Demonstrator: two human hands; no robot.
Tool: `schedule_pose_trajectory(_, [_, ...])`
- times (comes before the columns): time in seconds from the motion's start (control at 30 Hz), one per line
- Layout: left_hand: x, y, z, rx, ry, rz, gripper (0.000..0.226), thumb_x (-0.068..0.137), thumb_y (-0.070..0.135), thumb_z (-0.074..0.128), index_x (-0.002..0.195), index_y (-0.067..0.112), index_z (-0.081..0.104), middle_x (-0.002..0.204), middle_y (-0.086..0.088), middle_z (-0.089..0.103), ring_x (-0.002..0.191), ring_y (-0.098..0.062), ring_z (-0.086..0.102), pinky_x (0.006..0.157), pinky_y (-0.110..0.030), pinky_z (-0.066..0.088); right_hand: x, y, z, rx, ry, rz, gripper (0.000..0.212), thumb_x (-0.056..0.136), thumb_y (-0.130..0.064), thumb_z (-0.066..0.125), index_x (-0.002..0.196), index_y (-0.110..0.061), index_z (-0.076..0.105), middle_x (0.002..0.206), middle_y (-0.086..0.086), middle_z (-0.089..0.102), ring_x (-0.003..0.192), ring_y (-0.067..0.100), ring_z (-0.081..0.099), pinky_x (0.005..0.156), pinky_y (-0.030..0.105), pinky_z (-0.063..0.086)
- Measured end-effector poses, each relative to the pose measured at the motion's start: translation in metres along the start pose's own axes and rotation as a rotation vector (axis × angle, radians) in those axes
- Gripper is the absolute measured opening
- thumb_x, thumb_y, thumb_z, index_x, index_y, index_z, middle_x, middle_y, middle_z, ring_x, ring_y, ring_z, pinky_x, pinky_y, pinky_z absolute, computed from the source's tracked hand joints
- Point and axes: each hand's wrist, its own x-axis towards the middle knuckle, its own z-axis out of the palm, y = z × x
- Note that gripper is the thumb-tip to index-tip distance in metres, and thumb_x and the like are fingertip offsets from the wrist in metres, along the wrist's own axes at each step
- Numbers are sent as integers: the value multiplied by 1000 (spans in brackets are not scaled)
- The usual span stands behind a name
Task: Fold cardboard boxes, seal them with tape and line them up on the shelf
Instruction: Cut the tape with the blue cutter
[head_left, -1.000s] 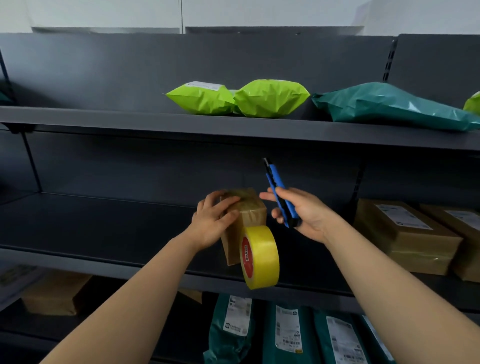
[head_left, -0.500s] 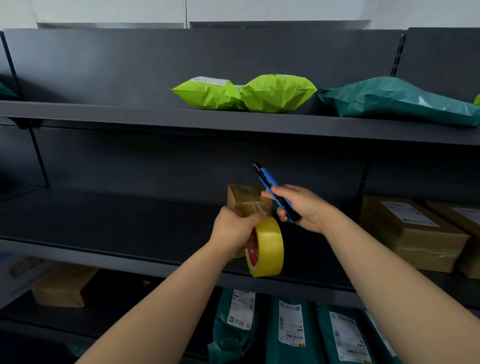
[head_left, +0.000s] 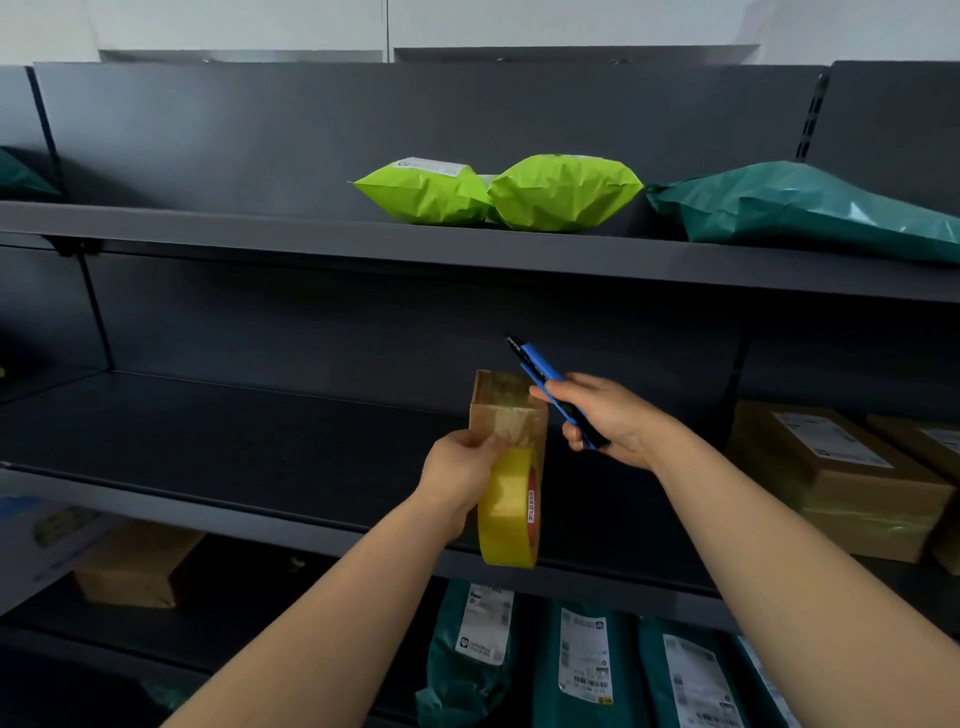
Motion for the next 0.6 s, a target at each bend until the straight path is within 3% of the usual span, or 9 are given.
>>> schedule_pose_trajectory(0.1, [0, -4, 3, -31, 34, 7, 16, 89, 31, 70, 99, 20, 65, 102, -5, 72, 96, -25, 69, 90, -46, 56, 0, 2, -2, 32, 4, 7, 13, 95, -24, 58, 106, -20, 63, 140, 16, 51, 51, 9, 41, 53, 25, 35])
schedule_pose_trajectory(0.23, [4, -2, 3, -174, 75, -95, 18, 89, 18, 69, 105, 12, 65, 100, -11, 72, 94, -30, 69, 87, -45, 57, -1, -1, -4, 55, -21, 25, 20, 98, -24, 54, 116, -17, 60, 130, 5, 61, 50, 10, 41, 50, 23, 35])
schedule_pose_trajectory(0.37, [12, -2, 6, -128, 151, -83, 22, 85, 20, 74, 103, 12, 65, 97, -12, 72, 92, -32, 69, 85, -51, 57, -3, -7, -7, 32, -25, -4, 23, 100, -24, 50, 118, -16, 61, 122, 6, 65, 50, 12, 44, 49, 23, 39])
schedule_pose_trajectory(0.43, [14, -1, 7, -123, 170, -82, 27, 82, 21, 76, 105, 12, 65, 94, -12, 72, 89, -32, 70, 82, -51, 58, -6, -10, -13, -77, -8, -74, 21, 100, -24, 51, 115, -17, 64, 117, 7, 67, 52, 12, 49, 50, 24, 42])
schedule_pose_trajectory(0.53, [15, -1, 7, -130, 174, -76, 26, 80, 18, 79, 101, 12, 66, 89, -10, 72, 83, -28, 71, 80, -47, 59, -17, -18, -31, -379, 37, -174, 20, 97, -23, 55, 110, -15, 68, 81, 9, 67, 50, 11, 51, 47, 21, 44])
schedule_pose_trajectory(0.6, [15, -2, 8, -139, 179, -77, 24, 80, 18, 79, 99, 13, 65, 89, -9, 71, 83, -27, 70, 80, -43, 59, -27, -26, -45, -544, 54, -225, 16, 94, -21, 60, 105, -18, 70, 73, 5, 67, 49, 10, 50, 44, 21, 42])
